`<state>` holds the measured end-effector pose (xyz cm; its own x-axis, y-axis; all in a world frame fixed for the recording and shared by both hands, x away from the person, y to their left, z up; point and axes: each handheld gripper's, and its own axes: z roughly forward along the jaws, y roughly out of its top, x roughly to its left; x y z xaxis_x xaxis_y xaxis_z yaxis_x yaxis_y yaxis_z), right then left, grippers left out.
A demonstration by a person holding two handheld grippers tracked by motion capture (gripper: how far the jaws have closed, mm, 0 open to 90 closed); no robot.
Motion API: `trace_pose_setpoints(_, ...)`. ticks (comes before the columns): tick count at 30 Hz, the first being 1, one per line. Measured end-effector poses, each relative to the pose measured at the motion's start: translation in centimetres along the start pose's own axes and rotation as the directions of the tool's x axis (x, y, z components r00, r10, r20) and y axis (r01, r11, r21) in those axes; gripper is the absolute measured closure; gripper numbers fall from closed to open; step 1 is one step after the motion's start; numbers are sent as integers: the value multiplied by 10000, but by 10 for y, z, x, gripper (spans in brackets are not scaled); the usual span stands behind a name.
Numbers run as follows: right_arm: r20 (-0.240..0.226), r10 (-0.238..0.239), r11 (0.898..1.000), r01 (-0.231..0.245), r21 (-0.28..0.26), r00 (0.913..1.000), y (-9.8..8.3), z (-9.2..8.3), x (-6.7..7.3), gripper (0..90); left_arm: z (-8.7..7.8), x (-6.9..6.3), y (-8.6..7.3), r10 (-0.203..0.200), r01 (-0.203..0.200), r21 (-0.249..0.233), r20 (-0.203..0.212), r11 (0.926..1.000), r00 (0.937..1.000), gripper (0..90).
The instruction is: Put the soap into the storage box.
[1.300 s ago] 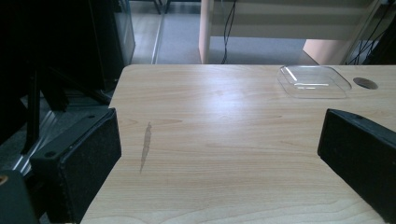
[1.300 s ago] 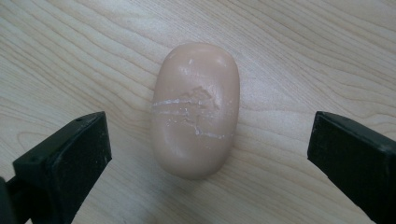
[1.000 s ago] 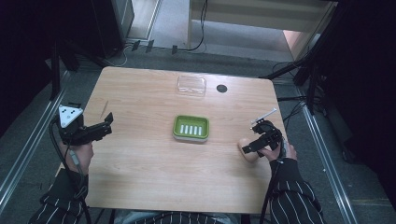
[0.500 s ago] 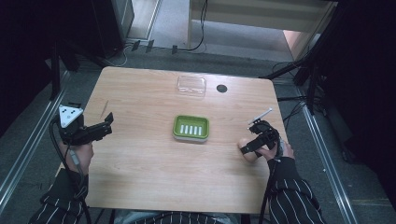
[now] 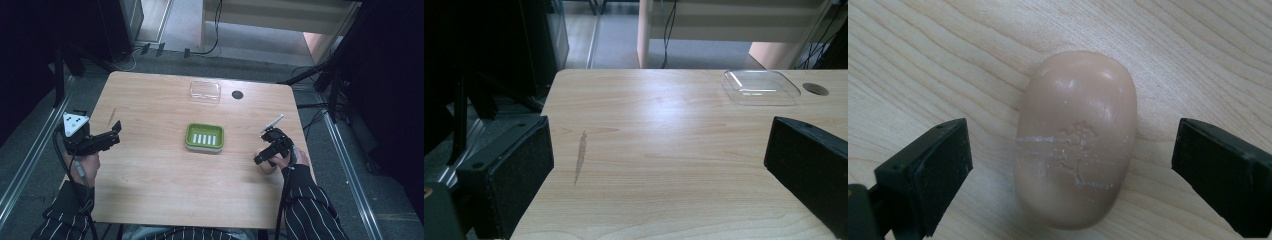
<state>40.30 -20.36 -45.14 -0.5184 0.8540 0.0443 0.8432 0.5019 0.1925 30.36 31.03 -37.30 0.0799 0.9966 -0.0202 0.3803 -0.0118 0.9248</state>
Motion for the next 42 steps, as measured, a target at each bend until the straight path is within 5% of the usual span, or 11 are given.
trace_pose_setpoints(27, 100, 151, 9966, -159, 804, 9998, 4, 18, 0, 304, 0, 1, 0, 12, -12, -7, 18, 10000, 10000, 0)
trace_pose_setpoints(42, 399, 219, 9931, -263, 1146, 9990, 8, 20, 3, 327, 0, 1, 0, -42, 42, -52, 18, 10000, 10000, 0)
